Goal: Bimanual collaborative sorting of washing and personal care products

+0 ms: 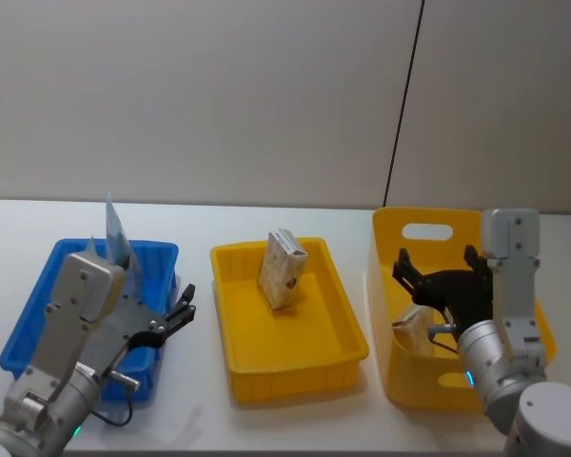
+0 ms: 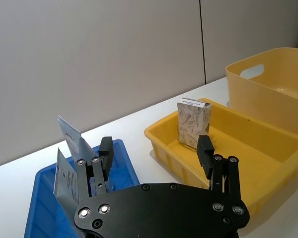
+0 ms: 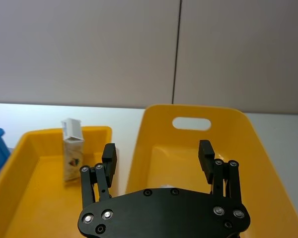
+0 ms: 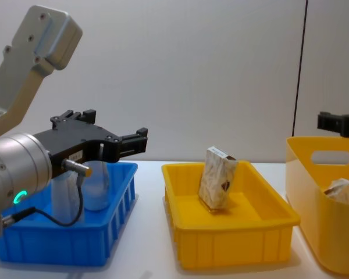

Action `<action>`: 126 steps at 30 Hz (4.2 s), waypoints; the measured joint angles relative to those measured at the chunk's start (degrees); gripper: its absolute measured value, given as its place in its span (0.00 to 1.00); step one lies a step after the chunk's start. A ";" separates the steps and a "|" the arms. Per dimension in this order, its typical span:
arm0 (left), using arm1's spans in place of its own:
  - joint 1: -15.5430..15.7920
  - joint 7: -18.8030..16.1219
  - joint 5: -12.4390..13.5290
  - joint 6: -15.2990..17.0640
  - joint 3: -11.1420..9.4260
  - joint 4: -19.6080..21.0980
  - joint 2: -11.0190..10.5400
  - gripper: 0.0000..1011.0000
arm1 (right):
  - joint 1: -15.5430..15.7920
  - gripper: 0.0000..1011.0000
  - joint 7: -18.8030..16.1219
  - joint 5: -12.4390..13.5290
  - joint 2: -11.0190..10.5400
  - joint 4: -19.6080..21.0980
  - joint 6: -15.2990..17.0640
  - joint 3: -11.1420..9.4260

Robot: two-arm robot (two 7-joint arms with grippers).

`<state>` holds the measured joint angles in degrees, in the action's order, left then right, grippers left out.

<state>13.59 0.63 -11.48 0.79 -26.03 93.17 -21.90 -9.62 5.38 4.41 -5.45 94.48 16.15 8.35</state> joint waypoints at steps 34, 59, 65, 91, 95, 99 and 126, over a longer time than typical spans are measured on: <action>-2.58 -4.91 -0.43 3.17 4.67 0.90 1.77 0.99 | 1.62 0.99 -5.05 0.10 -1.15 3.41 -3.71 1.74; 1.33 -2.38 -5.29 4.68 8.19 -9.45 5.63 0.99 | 1.72 0.99 -5.34 0.10 -1.24 3.61 -3.95 1.83; 2.68 -2.48 -4.80 4.90 8.37 -12.17 6.25 0.99 | 1.72 0.99 -5.36 0.10 -1.24 3.62 -3.95 1.83; 9.10 -1.52 -2.53 3.52 8.18 -23.72 9.08 0.92 | 1.71 0.99 -5.36 0.10 -1.23 3.61 -3.94 1.83; 9.93 -1.31 -2.31 3.11 8.23 -25.31 9.60 0.80 | 1.71 0.99 -5.36 0.10 -1.23 3.61 -3.94 1.83; 10.48 -1.28 -2.10 2.81 8.34 -26.44 10.02 0.70 | 1.71 0.99 -5.36 0.10 -1.23 3.61 -3.94 1.83; 11.75 -0.45 -0.68 1.48 8.96 -28.59 11.31 0.29 | 1.71 0.99 -5.36 0.10 -1.23 3.61 -3.94 1.83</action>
<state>25.34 0.17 -12.16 2.27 -17.07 64.59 -10.58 -7.91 0.02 4.51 -6.68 98.09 12.21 10.18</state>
